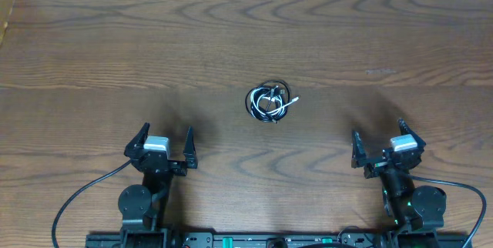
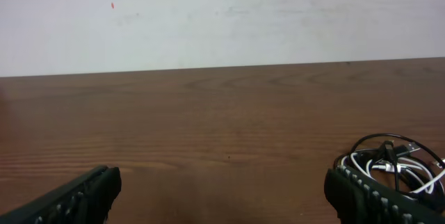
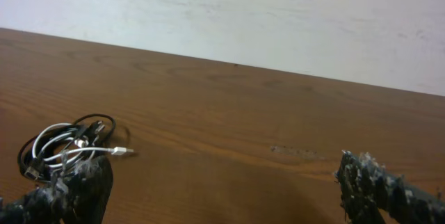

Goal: Untangle cables

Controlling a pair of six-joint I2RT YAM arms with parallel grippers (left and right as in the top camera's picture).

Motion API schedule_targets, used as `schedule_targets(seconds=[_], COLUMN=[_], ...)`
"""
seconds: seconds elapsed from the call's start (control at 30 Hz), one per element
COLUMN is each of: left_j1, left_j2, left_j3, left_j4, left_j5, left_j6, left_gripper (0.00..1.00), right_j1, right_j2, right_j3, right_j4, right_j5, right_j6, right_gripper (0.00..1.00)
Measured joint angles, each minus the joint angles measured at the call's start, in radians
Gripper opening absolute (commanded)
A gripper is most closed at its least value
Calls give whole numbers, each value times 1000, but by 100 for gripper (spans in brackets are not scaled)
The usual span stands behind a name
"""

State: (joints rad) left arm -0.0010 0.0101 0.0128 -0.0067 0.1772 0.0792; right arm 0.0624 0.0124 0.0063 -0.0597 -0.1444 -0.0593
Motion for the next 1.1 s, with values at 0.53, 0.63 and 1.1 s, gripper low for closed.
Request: schedule_targets(seconds=[0.53,0.63,1.1], left_j1=[0,0,0], left_j2=[0,0,0], left_j3=[0,0,1], left_j4=[0,0,-5], left_j5=[0,0,0], left_j6=[0,0,-69], left_gripper=[98,98,98], right_j1=[0,0,0], right_j2=[0,0,0], right_j3=[0,0,0], right_j4=[0,0,16], right_j5=[0,0,0], right_j6=[0,0,17], right_gripper=[99,99,99])
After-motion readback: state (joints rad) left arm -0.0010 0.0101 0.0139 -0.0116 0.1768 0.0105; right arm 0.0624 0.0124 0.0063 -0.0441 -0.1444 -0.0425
